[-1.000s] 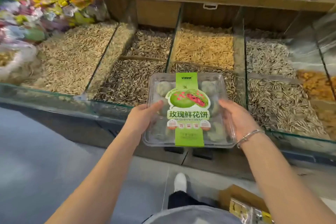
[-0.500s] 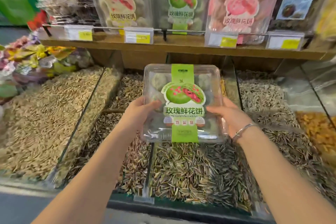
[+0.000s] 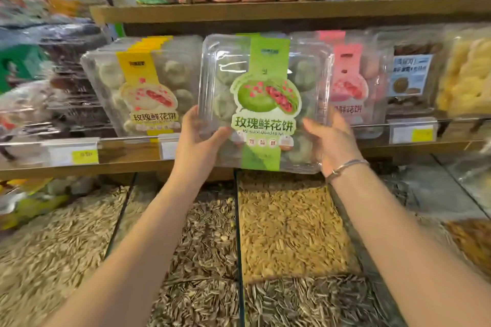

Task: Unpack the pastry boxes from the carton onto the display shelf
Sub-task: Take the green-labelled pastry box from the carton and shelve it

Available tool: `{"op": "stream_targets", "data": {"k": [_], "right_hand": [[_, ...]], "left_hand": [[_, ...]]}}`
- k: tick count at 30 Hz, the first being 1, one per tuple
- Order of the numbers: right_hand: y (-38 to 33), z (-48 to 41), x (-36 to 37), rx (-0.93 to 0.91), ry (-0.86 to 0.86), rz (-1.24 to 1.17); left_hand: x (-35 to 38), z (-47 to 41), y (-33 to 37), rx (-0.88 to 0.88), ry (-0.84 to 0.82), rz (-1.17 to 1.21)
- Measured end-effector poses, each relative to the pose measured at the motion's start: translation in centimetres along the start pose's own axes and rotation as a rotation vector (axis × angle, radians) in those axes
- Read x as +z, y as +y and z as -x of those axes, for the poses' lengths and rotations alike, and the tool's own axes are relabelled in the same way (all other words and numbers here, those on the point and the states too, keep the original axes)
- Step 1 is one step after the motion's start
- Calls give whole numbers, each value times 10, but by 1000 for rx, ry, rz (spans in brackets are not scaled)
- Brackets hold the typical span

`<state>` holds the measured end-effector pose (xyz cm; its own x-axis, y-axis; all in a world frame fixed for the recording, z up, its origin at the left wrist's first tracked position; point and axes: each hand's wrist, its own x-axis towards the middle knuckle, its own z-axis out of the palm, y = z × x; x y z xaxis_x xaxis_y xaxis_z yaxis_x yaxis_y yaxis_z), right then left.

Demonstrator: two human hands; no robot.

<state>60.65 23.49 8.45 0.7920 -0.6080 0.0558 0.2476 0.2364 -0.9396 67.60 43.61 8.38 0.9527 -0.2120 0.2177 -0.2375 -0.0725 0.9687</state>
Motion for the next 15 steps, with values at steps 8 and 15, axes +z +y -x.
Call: {"op": "stream_targets", "data": {"k": [8, 15], "right_hand": [[-10, -65, 39, -183, 22, 38], [13, -89, 45, -254, 99, 399]], "left_hand": [[5, -66, 3, 191, 68, -263], [22, -83, -25, 221, 179, -440]]}}
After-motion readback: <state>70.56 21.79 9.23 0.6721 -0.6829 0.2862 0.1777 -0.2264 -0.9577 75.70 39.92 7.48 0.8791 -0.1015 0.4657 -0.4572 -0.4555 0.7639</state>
